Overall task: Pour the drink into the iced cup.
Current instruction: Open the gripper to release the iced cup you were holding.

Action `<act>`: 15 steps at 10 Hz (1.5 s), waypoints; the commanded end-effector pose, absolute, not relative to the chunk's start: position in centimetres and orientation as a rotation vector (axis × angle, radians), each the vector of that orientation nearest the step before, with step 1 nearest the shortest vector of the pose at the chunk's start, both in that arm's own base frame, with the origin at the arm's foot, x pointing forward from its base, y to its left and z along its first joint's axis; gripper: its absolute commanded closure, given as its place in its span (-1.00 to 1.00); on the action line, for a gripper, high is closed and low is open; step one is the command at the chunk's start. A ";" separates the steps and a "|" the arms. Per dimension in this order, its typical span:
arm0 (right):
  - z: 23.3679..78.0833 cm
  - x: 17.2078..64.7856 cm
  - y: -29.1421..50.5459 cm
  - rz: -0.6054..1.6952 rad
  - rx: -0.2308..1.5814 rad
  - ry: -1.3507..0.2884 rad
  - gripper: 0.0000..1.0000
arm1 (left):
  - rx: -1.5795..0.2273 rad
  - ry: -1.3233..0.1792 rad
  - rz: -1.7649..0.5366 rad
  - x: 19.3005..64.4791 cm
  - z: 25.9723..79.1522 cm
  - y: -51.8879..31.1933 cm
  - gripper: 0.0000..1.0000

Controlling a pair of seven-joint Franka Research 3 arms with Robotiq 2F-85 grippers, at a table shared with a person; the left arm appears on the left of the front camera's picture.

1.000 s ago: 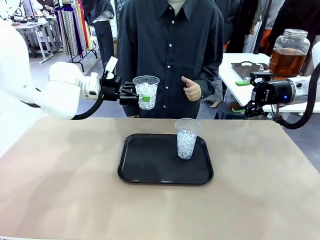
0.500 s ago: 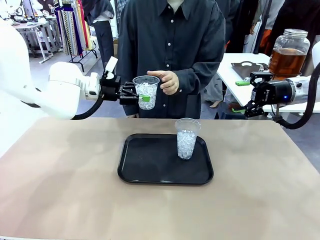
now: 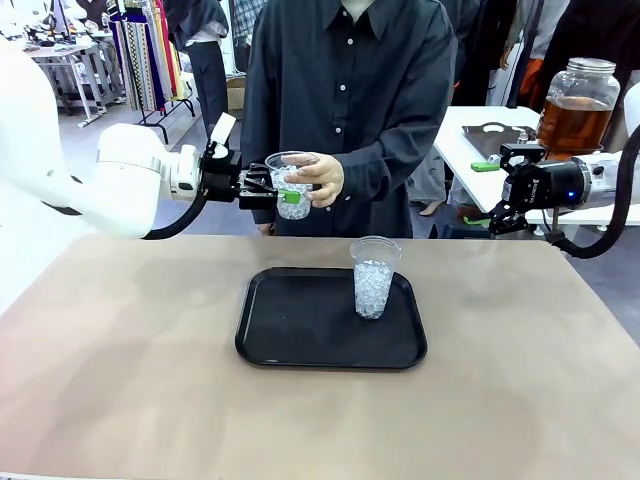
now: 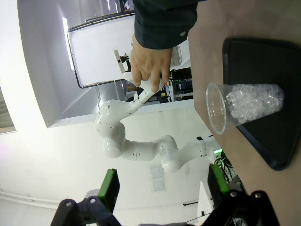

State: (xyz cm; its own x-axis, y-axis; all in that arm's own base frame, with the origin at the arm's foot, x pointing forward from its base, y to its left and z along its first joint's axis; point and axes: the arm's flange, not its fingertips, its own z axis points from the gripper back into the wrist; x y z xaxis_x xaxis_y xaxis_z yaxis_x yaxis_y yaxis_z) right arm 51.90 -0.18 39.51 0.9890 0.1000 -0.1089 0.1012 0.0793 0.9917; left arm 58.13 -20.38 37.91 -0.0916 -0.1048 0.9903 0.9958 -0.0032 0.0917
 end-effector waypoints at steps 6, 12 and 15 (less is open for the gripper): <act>39.6 51.8 -0.2 0.001 1.495 0.156 -1.00 | -1.089 -1.215 -1.338 57.9 38.3 -20.5 -0.23; 39.6 51.8 -0.2 0.001 1.495 0.156 -1.00 | -1.089 -1.215 -1.338 57.9 38.3 -20.5 -0.23; 39.6 51.8 -0.2 0.001 1.495 0.156 -1.00 | -1.086 -1.200 -1.325 58.2 38.0 -20.4 -0.23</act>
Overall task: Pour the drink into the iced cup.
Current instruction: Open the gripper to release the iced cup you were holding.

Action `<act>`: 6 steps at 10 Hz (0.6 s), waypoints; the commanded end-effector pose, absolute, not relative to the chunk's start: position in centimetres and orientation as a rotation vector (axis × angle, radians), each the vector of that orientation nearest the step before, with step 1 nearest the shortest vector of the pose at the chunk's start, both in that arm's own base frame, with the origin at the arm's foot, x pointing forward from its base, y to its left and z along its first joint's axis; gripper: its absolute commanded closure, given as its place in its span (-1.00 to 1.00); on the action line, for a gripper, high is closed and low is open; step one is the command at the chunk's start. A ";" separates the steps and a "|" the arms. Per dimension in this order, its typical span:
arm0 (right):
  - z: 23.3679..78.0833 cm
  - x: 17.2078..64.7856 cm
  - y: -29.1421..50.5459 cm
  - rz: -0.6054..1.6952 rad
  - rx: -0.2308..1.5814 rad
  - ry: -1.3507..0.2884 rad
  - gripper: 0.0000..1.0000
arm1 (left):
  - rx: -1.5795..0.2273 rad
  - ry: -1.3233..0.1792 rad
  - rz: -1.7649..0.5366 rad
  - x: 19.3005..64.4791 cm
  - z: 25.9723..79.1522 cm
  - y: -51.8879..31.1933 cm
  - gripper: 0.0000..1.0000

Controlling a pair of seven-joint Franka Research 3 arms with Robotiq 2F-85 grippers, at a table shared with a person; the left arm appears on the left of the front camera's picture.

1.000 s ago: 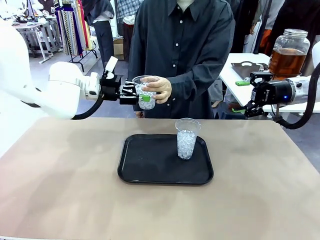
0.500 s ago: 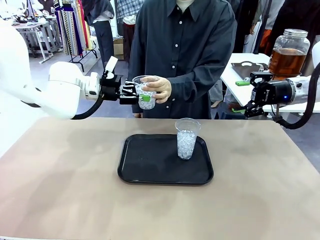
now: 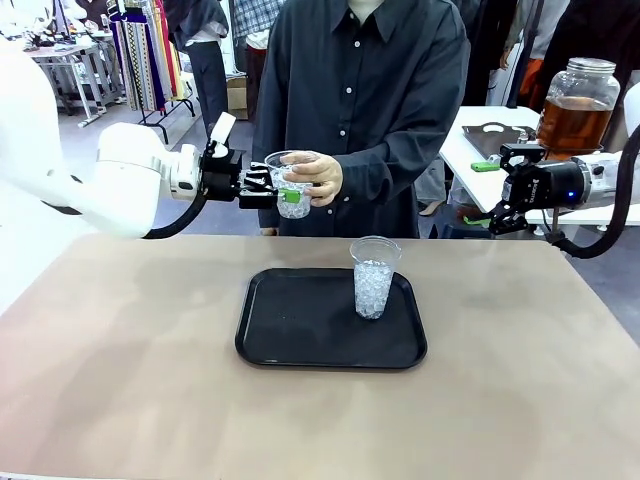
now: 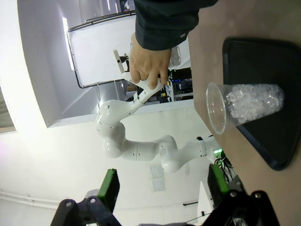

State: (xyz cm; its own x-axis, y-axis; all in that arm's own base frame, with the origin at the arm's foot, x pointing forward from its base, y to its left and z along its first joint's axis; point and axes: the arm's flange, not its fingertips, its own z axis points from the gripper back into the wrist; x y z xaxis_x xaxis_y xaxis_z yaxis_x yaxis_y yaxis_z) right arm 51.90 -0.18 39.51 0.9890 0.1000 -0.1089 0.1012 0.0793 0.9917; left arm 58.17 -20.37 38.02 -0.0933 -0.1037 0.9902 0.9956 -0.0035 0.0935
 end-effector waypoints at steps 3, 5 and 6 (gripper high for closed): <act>39.6 51.8 -0.2 0.001 1.495 0.156 -1.00 | -1.085 -1.206 -1.312 58.1 37.5 -18.8 -1.00; 39.6 51.8 -0.2 0.001 1.495 0.156 -1.00 | -1.095 -1.191 -1.295 57.4 37.1 -16.5 -1.00; 39.6 51.8 -0.2 0.001 1.495 0.156 -1.00 | -1.089 -1.181 -1.292 57.0 36.8 -15.4 -1.00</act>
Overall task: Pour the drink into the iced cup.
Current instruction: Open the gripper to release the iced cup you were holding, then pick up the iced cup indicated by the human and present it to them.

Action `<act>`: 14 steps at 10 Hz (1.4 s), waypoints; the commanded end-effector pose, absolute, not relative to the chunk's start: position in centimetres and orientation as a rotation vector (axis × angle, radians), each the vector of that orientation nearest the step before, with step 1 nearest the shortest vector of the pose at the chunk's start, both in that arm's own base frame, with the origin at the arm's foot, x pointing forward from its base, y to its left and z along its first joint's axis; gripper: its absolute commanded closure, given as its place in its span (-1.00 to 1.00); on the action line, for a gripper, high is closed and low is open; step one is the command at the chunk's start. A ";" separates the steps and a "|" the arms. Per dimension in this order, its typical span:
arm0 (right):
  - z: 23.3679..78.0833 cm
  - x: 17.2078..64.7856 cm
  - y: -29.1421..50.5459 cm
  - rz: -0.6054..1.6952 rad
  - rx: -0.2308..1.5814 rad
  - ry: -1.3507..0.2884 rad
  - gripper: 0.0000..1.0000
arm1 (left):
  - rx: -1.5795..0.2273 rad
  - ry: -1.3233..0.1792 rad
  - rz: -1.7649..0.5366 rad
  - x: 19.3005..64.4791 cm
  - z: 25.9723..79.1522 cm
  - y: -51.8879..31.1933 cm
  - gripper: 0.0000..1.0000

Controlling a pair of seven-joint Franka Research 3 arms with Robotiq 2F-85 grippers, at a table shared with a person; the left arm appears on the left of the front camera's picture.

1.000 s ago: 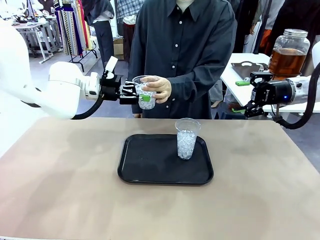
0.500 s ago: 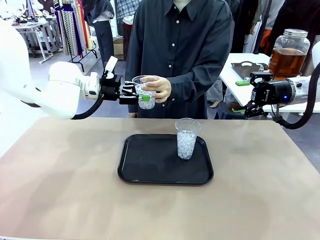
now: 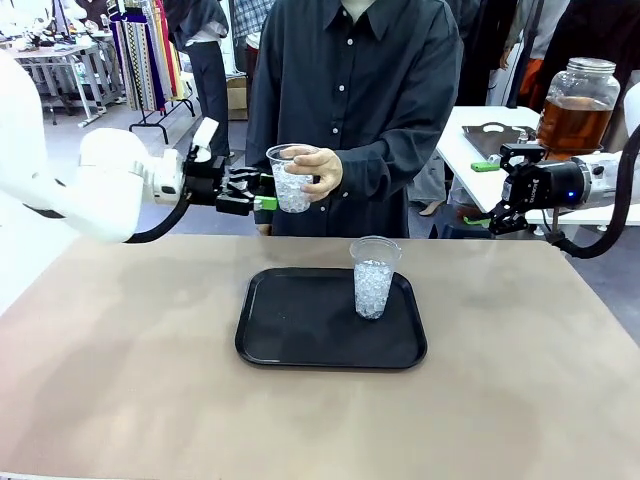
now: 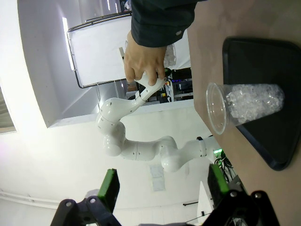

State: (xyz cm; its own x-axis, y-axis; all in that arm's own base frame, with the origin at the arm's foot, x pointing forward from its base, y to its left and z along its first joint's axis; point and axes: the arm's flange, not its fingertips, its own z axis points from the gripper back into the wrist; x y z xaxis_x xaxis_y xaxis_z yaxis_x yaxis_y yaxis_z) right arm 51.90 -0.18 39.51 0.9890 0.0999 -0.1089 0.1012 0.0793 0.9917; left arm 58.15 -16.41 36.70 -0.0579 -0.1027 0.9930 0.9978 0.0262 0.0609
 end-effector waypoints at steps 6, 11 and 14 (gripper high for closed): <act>39.6 51.8 -0.2 0.001 1.495 0.156 -1.00 | -1.096 -1.218 -1.218 52.0 31.9 -5.0 -1.00; 39.6 51.8 -0.2 0.001 1.495 0.156 -1.00 | -1.062 -1.211 -1.148 51.0 29.6 -1.8 -1.00; 39.6 51.8 -0.2 0.001 1.495 0.156 -1.00 | -1.062 -1.211 -1.148 51.0 29.6 -1.8 -1.00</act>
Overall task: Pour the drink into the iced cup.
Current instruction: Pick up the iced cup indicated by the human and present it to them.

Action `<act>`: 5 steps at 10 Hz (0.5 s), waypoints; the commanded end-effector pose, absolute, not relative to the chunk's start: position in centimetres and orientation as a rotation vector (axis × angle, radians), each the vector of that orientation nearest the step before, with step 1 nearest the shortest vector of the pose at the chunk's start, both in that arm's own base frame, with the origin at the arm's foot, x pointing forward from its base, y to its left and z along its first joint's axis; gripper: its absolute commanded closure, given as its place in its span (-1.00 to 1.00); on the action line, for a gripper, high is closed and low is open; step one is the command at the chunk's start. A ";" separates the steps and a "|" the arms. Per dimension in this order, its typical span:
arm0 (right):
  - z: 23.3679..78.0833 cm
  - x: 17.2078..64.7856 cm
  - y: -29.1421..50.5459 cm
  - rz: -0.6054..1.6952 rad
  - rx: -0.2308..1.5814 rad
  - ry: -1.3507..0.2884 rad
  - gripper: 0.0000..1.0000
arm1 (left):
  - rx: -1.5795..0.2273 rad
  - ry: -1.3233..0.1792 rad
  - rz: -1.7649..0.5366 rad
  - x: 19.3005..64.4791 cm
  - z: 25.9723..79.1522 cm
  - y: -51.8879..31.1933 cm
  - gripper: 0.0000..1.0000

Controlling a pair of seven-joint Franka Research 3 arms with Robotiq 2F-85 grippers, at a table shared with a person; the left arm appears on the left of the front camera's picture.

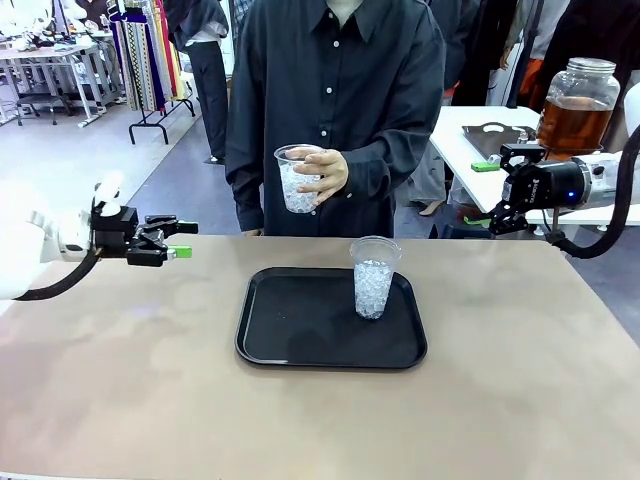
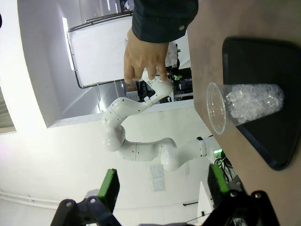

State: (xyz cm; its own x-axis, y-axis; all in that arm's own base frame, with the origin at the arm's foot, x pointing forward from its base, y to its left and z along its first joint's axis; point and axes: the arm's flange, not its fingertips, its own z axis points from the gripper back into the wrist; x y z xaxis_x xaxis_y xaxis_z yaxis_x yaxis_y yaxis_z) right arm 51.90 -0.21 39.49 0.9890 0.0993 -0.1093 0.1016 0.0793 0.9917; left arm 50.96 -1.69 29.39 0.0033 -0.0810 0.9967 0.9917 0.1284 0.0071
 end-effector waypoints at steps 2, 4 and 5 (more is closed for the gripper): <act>39.6 51.8 -0.2 0.001 1.495 0.156 -1.00 | -1.062 -1.211 -1.148 51.0 29.6 -1.8 -1.00; 39.6 51.8 -0.2 0.001 1.495 0.156 -1.00 | -1.062 -1.211 -1.148 51.0 29.6 -1.8 -1.00; 39.6 51.8 -0.2 0.001 1.495 0.156 -1.00 | -1.062 -1.211 -1.148 51.0 29.6 -1.8 -1.00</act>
State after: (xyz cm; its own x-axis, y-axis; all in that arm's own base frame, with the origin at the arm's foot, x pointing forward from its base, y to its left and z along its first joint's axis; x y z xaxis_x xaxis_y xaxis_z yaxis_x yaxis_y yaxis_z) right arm 51.90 -0.21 39.49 0.9890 0.0993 -0.1093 0.1016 0.0793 0.9917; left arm 50.99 -1.70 29.42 0.0025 -0.0811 0.9967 0.9917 0.1280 0.0079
